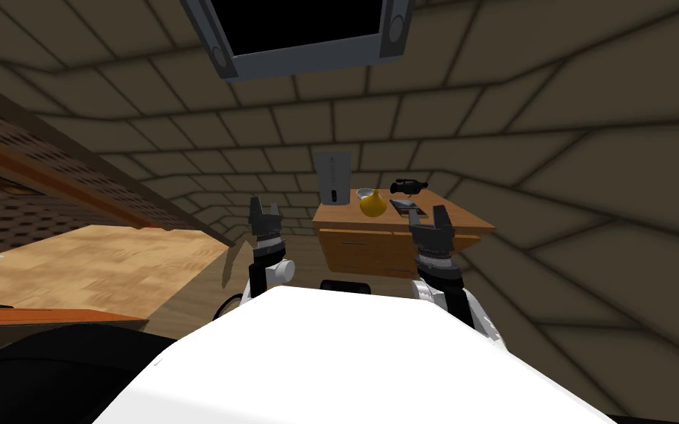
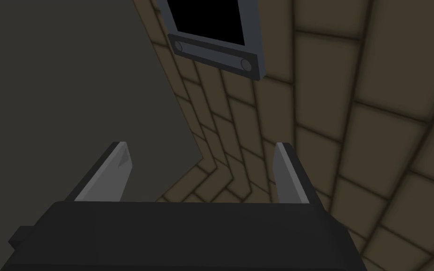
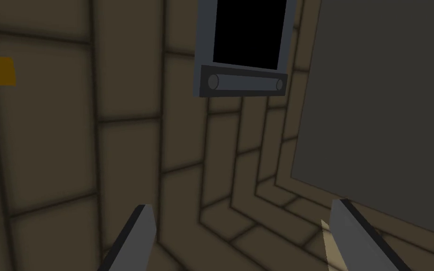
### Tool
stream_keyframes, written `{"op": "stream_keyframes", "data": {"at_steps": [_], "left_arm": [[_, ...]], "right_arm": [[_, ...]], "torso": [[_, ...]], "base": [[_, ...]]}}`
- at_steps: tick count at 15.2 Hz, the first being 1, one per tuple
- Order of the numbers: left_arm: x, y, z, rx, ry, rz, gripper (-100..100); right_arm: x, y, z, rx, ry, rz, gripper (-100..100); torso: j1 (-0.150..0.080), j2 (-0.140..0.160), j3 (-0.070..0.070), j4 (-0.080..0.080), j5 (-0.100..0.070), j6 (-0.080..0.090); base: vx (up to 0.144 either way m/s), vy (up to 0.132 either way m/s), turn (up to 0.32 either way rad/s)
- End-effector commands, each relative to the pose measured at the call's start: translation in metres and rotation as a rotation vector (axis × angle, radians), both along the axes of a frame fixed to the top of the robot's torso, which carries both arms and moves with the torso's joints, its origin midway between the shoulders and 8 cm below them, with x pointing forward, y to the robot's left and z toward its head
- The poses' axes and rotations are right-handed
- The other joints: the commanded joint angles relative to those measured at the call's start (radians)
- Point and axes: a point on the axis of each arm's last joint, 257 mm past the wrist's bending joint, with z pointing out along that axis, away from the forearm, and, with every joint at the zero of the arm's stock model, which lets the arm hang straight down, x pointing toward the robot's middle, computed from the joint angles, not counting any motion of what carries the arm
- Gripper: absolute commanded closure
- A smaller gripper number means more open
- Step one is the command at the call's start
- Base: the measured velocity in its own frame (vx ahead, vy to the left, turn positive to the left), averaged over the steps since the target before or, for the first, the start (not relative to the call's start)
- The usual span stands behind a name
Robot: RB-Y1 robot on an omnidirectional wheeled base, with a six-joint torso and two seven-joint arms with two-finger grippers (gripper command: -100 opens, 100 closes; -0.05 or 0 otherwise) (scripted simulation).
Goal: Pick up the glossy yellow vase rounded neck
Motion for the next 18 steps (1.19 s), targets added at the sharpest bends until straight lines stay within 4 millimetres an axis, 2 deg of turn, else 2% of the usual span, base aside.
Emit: {"op": "stream_keyframes", "data": {"at_steps": [1,4,5,7,8,9,10,12,13,15,16,18], "left_arm": [[0.000,0.000,0.000,0.000,0.000,0.000,0],[0.000,0.000,0.000,0.000,0.000,0.000,0],[0.000,0.000,0.000,0.000,0.000,0.000,0],[0.000,0.000,0.000,0.000,0.000,0.000,0],[0.000,0.000,0.000,0.000,0.000,0.000,0],[0.000,0.000,0.000,0.000,0.000,0.000,0],[0.000,0.000,0.000,0.000,0.000,0.000,0],[0.000,0.000,0.000,0.000,0.000,0.000,0],[0.000,0.000,0.000,0.000,0.000,0.000,0],[0.000,0.000,0.000,0.000,0.000,0.000,0],[0.000,0.000,0.000,0.000,0.000,0.000,0],[0.000,0.000,0.000,0.000,0.000,0.000,0]], "right_arm": [[0.002,0.002,-0.014,-0.069,0.025,0.006,-100],[0.003,0.003,-0.025,-0.140,0.049,0.018,-100],[0.005,0.001,-0.037,-0.186,0.070,0.015,-100],[0.004,0.003,-0.038,-0.208,0.073,0.026,-100],[0.005,0.000,-0.051,-0.263,0.095,0.026,-100],[0.005,0.001,-0.051,-0.280,0.098,0.036,-100],[0.006,-0.004,-0.064,-0.329,0.119,0.031,-100],[0.006,-0.002,-0.065,-0.357,0.123,0.046,-100],[0.006,-0.007,-0.079,-0.412,0.145,0.044,-100],[0.005,-0.006,-0.080,-0.438,0.148,0.058,-100],[0.005,-0.013,-0.094,-0.496,0.172,0.057,-100],[0.005,-0.012,-0.095,-0.523,0.174,0.072,-100]], "torso": [[0.000,0.000,0.000,0.000,0.000,0.000],[0.000,0.000,0.000,0.000,0.000,0.000],[0.000,0.000,0.000,0.000,0.000,0.000],[0.000,0.000,0.000,0.000,0.000,0.000],[0.000,0.000,0.000,0.000,0.000,0.000],[0.000,0.000,0.000,0.000,0.000,0.000],[0.000,0.000,0.000,0.000,0.000,0.000],[0.000,0.000,0.000,0.000,0.000,0.000],[0.000,0.000,0.000,0.000,0.000,0.000],[0.000,0.000,0.000,0.000,0.000,0.000],[0.000,0.000,0.000,0.000,0.000,0.000],[0.000,0.000,0.000,0.000,0.000,0.000]], "base": [[0.000,0.006,0.081],[0.001,0.007,0.070],[0.001,0.008,0.099],[0.001,0.005,0.052],[-0.001,0.008,0.068],[-0.001,0.009,0.082],[0.001,0.011,0.124],[0.002,0.007,0.061],[0.001,0.009,0.079],[0.001,0.008,0.060],[0.001,0.010,0.098],[0.001,0.008,0.065]]}}
